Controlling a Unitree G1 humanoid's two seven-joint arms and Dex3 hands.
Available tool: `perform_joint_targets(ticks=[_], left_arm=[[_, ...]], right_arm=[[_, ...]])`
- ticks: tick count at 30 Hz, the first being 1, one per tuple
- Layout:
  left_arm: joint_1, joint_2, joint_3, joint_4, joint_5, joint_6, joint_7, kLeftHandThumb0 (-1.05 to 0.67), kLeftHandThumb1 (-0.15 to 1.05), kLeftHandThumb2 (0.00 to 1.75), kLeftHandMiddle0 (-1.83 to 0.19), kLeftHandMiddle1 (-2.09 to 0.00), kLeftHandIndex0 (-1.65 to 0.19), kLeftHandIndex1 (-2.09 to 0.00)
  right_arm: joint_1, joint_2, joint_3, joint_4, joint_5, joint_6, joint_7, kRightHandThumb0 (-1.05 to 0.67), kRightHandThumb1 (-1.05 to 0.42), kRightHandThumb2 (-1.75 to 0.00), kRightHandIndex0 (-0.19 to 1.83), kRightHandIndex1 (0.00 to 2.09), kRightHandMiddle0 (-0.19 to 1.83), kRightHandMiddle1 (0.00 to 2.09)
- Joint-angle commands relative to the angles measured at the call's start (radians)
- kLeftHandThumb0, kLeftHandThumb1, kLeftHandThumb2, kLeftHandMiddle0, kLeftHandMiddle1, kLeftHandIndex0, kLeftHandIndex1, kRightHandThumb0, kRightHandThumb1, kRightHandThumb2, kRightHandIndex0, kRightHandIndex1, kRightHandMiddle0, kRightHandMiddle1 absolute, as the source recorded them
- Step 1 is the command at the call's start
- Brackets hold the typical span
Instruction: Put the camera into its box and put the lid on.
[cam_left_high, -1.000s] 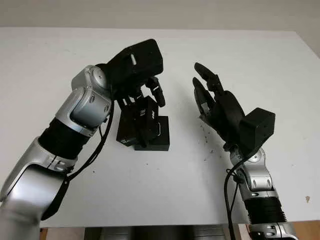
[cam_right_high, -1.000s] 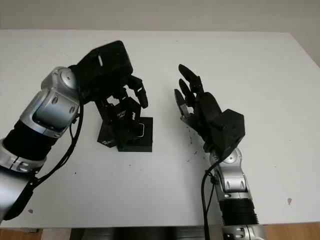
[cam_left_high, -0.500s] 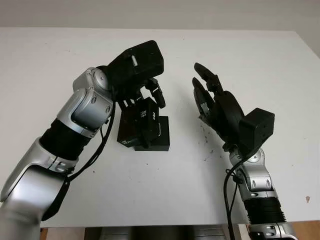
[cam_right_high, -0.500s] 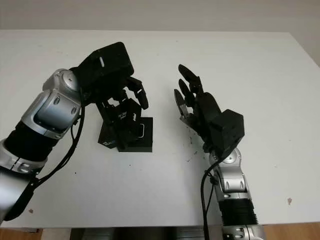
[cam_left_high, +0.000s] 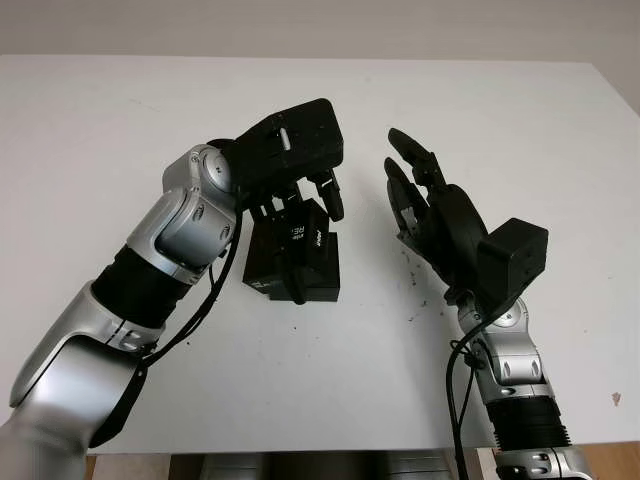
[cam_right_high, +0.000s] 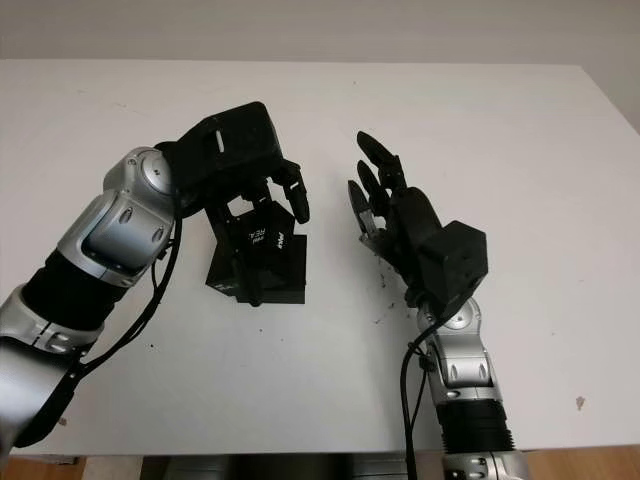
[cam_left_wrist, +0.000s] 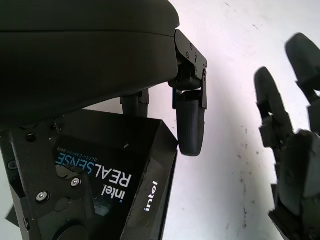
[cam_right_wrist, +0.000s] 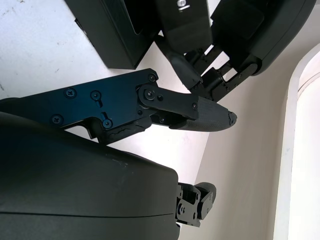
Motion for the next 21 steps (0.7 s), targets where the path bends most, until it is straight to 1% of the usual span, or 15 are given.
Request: perform_joint_targets(ticks=[1, 7, 9, 11, 12, 13, 14, 15, 16, 17, 18, 19, 20, 21], left_arm=[[0.013, -0.017, -0.005, -0.008, -0.008, -0.014, 0.000, -0.33, 1.05, 0.09, -0.79, -1.88, -0.46, -1.84], [0.027, -0.034, 0.000, 0.016, -0.012, -0.074, 0.014, -0.33, 1.05, 0.08, -0.75, -1.85, -0.41, -1.76], [0.035, -0.042, 0.000, 0.015, -0.013, -0.080, 0.019, -0.33, 1.05, 0.12, -0.71, -1.85, -0.39, -1.75], [0.045, -0.039, -0.011, 0.011, -0.001, -0.113, 0.028, -0.35, 1.05, 0.13, -0.66, -1.86, -0.37, -1.76], [0.050, -0.037, -0.019, 0.009, 0.009, -0.131, 0.033, -0.38, 1.05, 0.15, -0.60, -1.86, -0.34, -1.78], [0.051, -0.035, -0.031, 0.005, 0.024, -0.135, 0.034, -0.41, 1.05, 0.16, -0.49, -1.88, -0.23, -1.81], [0.050, -0.035, -0.040, -0.001, 0.037, -0.130, 0.032, -0.45, 1.05, 0.17, -0.36, -1.89, -0.06, -1.78], [0.050, -0.036, -0.048, -0.009, 0.047, -0.121, 0.028, -0.47, 1.05, 0.19, -0.24, -1.93, 0.06, -1.69], [0.050, -0.037, -0.053, -0.016, 0.055, -0.112, 0.025, -0.49, 1.05, 0.21, 0.02, -1.73, 0.14, -1.53], [0.053, -0.040, -0.053, -0.022, 0.058, -0.106, 0.023, -0.50, 1.05, 0.22, 0.10, -1.54, 0.16, -1.39], [0.056, -0.043, -0.052, -0.027, 0.061, -0.102, 0.024, -0.50, 1.05, 0.23, 0.12, -1.30, 0.18, -1.27], [0.057, -0.044, -0.053, -0.032, 0.064, -0.096, 0.022, -0.51, 1.05, 0.23, 0.11, -1.17, 0.19, -1.22], [0.059, -0.044, -0.053, -0.035, 0.066, -0.094, 0.022, -0.51, 1.05, 0.23, 0.12, -1.10, 0.19, -1.13], [0.059, -0.045, -0.053, -0.037, 0.067, -0.094, 0.022, -0.51, 1.05, 0.24, 0.16, -1.13, 0.19, -1.09]], right_arm=[[0.011, 0.003, 0.002, -0.014, 0.004, 0.000, 0.000, -0.65, -1.05, -0.56, 0.05, 0.06, -0.18, 0.50], [0.014, 0.006, 0.004, -0.016, 0.004, 0.009, -0.001, -0.65, -1.05, -0.57, 0.05, 0.06, -0.19, 0.51], [0.014, 0.005, 0.005, -0.015, 0.005, 0.012, 0.001, -0.66, -1.05, -0.56, 0.05, 0.06, -0.19, 0.51], [0.015, 0.007, 0.005, -0.019, 0.007, 0.018, 0.001, -0.66, -1.05, -0.56, 0.05, 0.06, -0.19, 0.51], [0.015, 0.006, 0.007, -0.019, 0.003, 0.016, -0.001, -0.65, -1.05, -0.57, 0.05, 0.06, -0.19, 0.51], [0.015, 0.005, 0.009, -0.020, 0.000, 0.016, -0.002, -0.65, -1.05, -0.57, 0.05, 0.06, -0.19, 0.51], [0.015, 0.005, 0.010, -0.021, -0.001, 0.018, -0.003, -0.65, -1.05, -0.57, 0.05, 0.06, -0.19, 0.52], [0.015, 0.004, 0.010, -0.021, -0.001, 0.020, -0.003, -0.66, -1.05, -0.57, 0.06, 0.06, -0.19, 0.52], [0.016, 0.005, 0.010, -0.022, 0.002, 0.021, -0.002, -0.66, -1.05, -0.57, 0.05, 0.06, -0.19, 0.52], [0.016, 0.005, 0.010, -0.020, 0.003, 0.020, -0.002, -0.66, -1.05, -0.57, 0.05, 0.06, -0.19, 0.52], [0.016, 0.005, 0.010, -0.017, 0.004, 0.018, -0.001, -0.66, -1.05, -0.57, 0.06, 0.06, -0.19, 0.52], [0.015, 0.004, 0.011, -0.015, 0.002, 0.014, -0.001, -0.66, -1.05, -0.57, 0.06, 0.06, -0.19, 0.52], [0.016, 0.002, 0.013, -0.016, -0.001, 0.014, -0.002, -0.66, -1.05, -0.57, 0.06, 0.06, -0.19, 0.52], [0.016, 0.002, 0.014, -0.018, -0.002, 0.016, -0.002, -0.66, -1.05, -0.57, 0.06, 0.06, -0.19, 0.52]])
